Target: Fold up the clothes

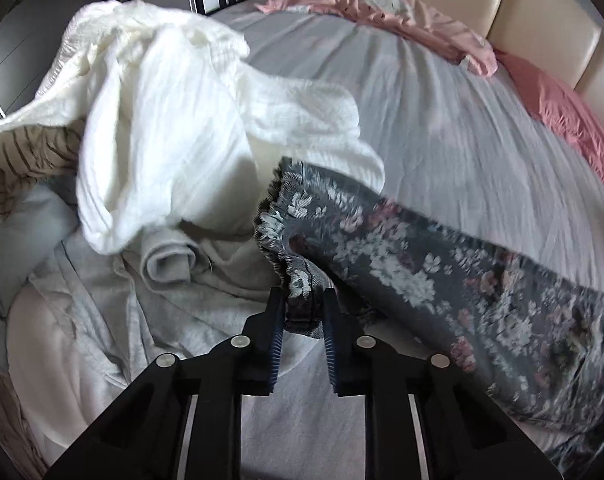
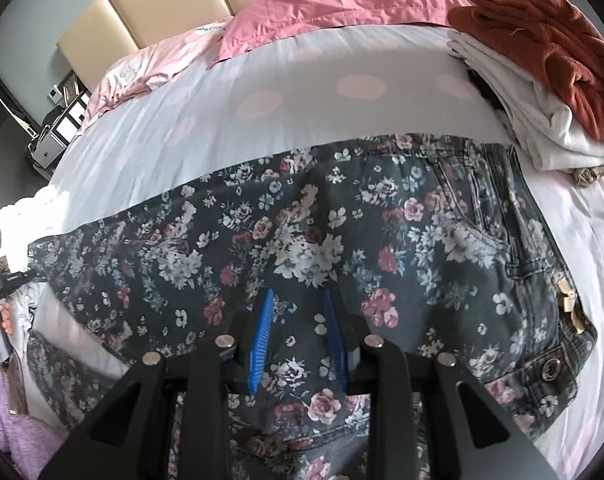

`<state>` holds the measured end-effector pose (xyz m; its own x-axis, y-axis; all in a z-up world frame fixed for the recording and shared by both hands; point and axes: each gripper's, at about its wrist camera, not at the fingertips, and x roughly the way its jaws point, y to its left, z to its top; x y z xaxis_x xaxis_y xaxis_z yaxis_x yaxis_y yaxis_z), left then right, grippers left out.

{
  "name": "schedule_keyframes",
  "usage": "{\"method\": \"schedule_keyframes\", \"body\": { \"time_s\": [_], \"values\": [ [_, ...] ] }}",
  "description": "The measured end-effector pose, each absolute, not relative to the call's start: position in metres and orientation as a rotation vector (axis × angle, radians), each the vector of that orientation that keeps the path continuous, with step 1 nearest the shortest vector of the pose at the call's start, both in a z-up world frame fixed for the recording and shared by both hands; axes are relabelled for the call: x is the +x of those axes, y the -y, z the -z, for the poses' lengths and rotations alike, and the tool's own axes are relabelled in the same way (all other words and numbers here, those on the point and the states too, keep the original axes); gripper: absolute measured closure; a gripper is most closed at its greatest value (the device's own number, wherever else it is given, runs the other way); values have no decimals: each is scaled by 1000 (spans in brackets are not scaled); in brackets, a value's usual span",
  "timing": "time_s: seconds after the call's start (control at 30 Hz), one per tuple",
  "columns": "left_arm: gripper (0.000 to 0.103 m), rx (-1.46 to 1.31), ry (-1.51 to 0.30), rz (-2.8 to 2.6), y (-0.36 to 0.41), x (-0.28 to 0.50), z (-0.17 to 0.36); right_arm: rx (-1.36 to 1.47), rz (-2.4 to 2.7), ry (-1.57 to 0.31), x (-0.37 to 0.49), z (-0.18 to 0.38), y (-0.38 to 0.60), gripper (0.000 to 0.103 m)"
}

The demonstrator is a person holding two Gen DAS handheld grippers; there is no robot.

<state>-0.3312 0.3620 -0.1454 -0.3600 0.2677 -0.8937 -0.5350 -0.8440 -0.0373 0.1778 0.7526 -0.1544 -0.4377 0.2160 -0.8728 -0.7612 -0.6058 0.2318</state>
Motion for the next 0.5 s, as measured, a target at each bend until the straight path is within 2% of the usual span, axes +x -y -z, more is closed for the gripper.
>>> {"method": "schedule_keyframes", "body": {
  "time_s": [0.03,0.3,0.5],
  "values": [
    [92,-1372,-354,-2228,-361,-330,139,-1128,-2079,-833,177,156,-752,76],
    [93,-1326,-419,-2307,-330,-350,89,-1103,-2087,-849,180,161,-754,76],
    [92,-1398,-565,-2278,-338,-351,131,-1099,-2077,-854,181,162,-758,76]
  ]
}}
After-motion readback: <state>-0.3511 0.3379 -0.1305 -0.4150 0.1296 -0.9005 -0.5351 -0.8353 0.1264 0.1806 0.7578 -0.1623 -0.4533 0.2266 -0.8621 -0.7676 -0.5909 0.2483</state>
